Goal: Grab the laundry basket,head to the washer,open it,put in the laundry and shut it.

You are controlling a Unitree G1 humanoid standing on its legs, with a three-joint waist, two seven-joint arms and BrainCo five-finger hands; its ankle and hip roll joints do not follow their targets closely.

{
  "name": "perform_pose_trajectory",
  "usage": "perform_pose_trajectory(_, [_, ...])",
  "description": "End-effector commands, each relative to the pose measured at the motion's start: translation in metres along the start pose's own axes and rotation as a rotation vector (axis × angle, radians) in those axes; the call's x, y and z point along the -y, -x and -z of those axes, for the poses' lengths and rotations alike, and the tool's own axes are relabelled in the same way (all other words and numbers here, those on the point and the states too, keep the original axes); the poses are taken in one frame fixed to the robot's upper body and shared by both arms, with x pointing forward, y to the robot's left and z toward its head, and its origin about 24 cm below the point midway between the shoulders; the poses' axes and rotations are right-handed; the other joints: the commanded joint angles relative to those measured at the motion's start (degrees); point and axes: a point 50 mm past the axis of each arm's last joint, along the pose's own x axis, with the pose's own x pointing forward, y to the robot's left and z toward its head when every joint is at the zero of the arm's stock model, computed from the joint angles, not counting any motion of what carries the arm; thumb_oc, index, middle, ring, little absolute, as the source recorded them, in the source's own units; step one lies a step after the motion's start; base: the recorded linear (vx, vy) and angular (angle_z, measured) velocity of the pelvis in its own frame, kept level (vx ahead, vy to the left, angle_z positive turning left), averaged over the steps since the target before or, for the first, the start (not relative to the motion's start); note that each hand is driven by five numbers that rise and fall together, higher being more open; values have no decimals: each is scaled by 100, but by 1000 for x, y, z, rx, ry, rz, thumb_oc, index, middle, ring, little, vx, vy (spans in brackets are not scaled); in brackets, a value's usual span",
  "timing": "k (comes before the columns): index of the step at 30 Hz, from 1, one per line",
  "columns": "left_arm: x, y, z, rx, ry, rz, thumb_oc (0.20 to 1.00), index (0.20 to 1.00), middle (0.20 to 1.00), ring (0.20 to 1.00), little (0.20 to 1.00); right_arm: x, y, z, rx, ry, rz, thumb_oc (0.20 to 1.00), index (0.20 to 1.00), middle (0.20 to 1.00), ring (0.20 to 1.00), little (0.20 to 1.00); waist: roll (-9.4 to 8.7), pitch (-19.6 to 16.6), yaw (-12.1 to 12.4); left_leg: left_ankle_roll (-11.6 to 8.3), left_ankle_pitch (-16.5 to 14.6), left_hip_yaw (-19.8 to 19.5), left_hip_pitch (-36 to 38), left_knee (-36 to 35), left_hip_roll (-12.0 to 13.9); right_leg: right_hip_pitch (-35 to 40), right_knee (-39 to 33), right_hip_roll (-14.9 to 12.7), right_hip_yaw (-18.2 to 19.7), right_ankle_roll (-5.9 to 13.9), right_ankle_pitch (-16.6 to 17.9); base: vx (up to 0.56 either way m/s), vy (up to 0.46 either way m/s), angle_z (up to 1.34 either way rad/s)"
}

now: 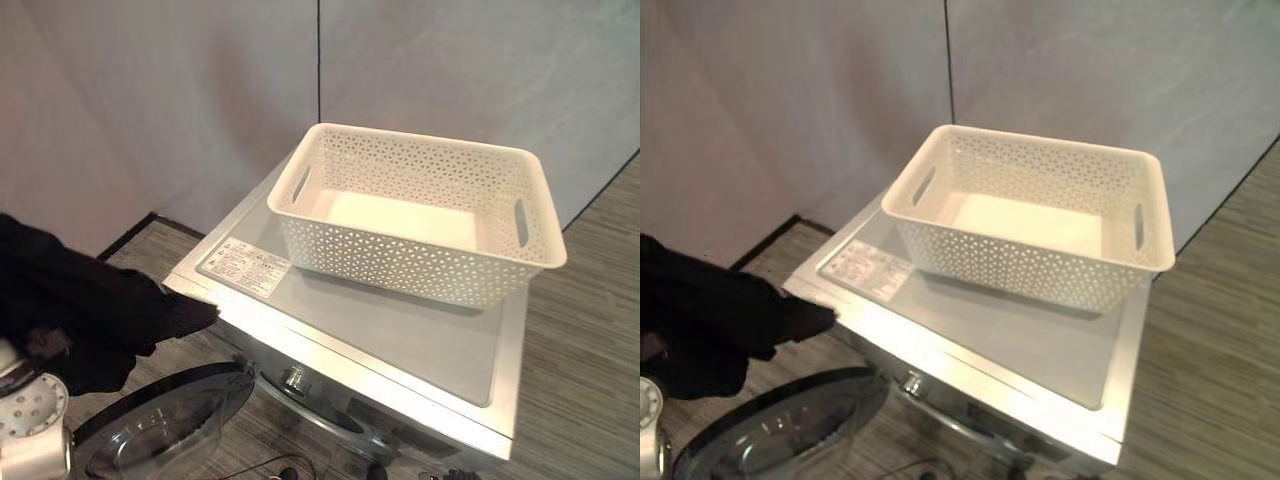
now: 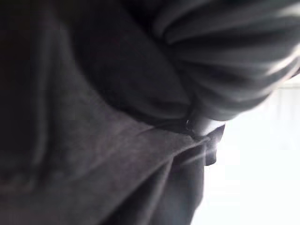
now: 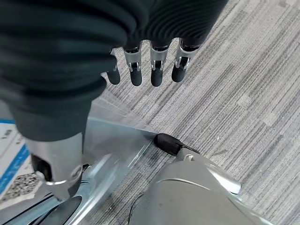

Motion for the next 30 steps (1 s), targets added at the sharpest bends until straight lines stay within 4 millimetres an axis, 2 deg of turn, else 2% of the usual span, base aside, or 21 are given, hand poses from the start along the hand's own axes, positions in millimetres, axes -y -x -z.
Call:
perform_pose_trajectory(1, [-9, -9, -12, 76, 15, 18, 200, 200, 200, 200, 200, -3, -1, -10, 40, 34, -12, 1000, 1000, 1000, 1000, 1000, -470, -128, 80, 50, -132, 175, 75, 49, 48, 515, 112, -325, 86, 223, -557, -20, -23, 4])
perform_pose_trajectory(3, [-7, -1, -5, 27, 25, 53, 200, 200, 200, 200, 200, -3, -2, -11, 44, 33, -9, 1000, 1000, 1000, 1000, 1000, -474, -112, 92, 48, -118, 150, 53, 54, 52, 511, 114, -320, 69, 213, -556, -14, -16, 4])
perform_pose_trajectory(4, [-1, 22, 11, -101, 44, 147, 200, 200, 200, 200, 200, -3, -2, -15, 55, 36, -8, 1000, 1000, 1000, 1000, 1000, -487, -73, 136, 45, -86, 108, 16, 59, 57, 504, 123, -303, 22, 192, -564, -18, -23, 8])
perform_pose_trajectory(5, [-1, 22, 11, -102, 44, 147, 200, 200, 200, 200, 200, -3, -2, -15, 55, 36, -7, 1000, 1000, 1000, 1000, 1000, -484, -77, 131, 44, -86, 104, 14, 59, 59, 504, 123, -301, 17, 192, -565, -14, -57, 19])
perform_pose_trajectory(6, [10, 52, 31, -263, 86, 247, 200, 200, 200, 200, 200, -3, -3, -22, 73, 35, -5, 1000, 1000, 1000, 1000, 1000, -491, -32, 173, 40, -96, 54, 4, 45, 85, 523, 114, -272, -28, 171, -611, -15, -53, 21])
perform_pose_trajectory(7, [17, 68, 40, -345, 119, 299, 200, 200, 200, 200, 200, -3, -4, -26, 82, 32, 0, 1000, 1000, 1000, 1000, 1000, -496, 6, 193, 36, -75, 26, -25, 53, 86, 516, 124, -265, -53, 160, -611, -54, -79, 27])
perform_pose_trajectory(8, [29, 101, 56, -499, 145, 407, 200, 200, 200, 200, 200, -3, -5, -37, 113, 26, 9, 1000, 1000, 1000, 1000, 1000, -512, 92, 232, 27, -31, -24, -77, 74, 87, 514, 137, -250, -111, 144, -616, -59, -44, 16])
perform_pose_trajectory(9, [29, 101, 56, -499, 147, 409, 200, 200, 200, 200, 200, -2, -5, -37, 112, 25, 10, 1000, 1000, 1000, 1000, 1000, -506, 93, 234, 27, -31, -33, -80, 75, 86, 515, 138, -251, -119, 144, -618, -52, -36, 16])
perform_pose_trajectory(11, [37, 124, 68, -603, 144, 491, 200, 200, 200, 200, 200, -3, -5, -44, 137, 16, 16, 1000, 1000, 1000, 1000, 1000, -522, 143, 254, 19, 15, -71, -132, 82, 86, 501, 143, -249, -181, 142, -616, -42, -24, 16])
perform_pose_trajectory(12, [48, 148, 80, -738, 186, 543, 200, 200, 200, 200, 200, -3, -5, -51, 160, 24, 25, 1000, 1000, 1000, 1000, 1000, -532, 195, 255, 8, 60, -108, -189, 85, 80, 484, 145, -242, -234, 143, -609, -43, -19, 16])
perform_pose_trajectory(18, [66, 171, 81, -816, 227, 686, 200, 200, 200, 200, 200, -2, -5, -58, 182, 66, 47, 1000, 1000, 1000, 1000, 1000, -555, 293, 268, 1, 102, -118, -278, 85, 108, 440, 143, -232, -299, 166, -589, -14, 1, 3])
perform_pose_trajectory(20, [85, 184, 74, -851, 288, 805, 200, 200, 200, 200, 200, -6, -6, -59, 165, 171, 43, 1000, 1000, 1000, 1000, 1000, -594, 386, 274, 8, 88, -69, -381, 125, 117, 383, 106, -244, -321, 208, -527, -59, 27, -1])
perform_pose_trajectory(23, [89, 187, 72, -856, 301, 842, 200, 200, 200, 200, 200, -7, -7, -60, 160, 211, 42, 1000, 1000, 1000, 1000, 1000, -605, 403, 278, 23, 51, -40, -418, 168, 108, 342, 95, -247, -269, 226, -502, -30, 33, -3])
perform_pose_trajectory(29, [113, 211, 64, -924, 384, 1012, 200, 200, 200, 200, 200, -18, -7, -67, 171, 212, 14, 1000, 1000, 1000, 1000, 1000, -711, 527, 153, 165, -265, 239, -583, 645, -20, 165, 115, -360, 120, 295, -344, -61, 91, -22])
perform_pose_trajectory(30, [126, 220, 59, -960, 434, 1056, 200, 200, 200, 200, 200, -20, -7, -76, 195, 208, 15, 1000, 1000, 1000, 1000, 1000, -739, 635, 71, 218, -376, 309, -735, 894, -115, 76, 128, -419, 239, 321, -284, -140, 99, -38])
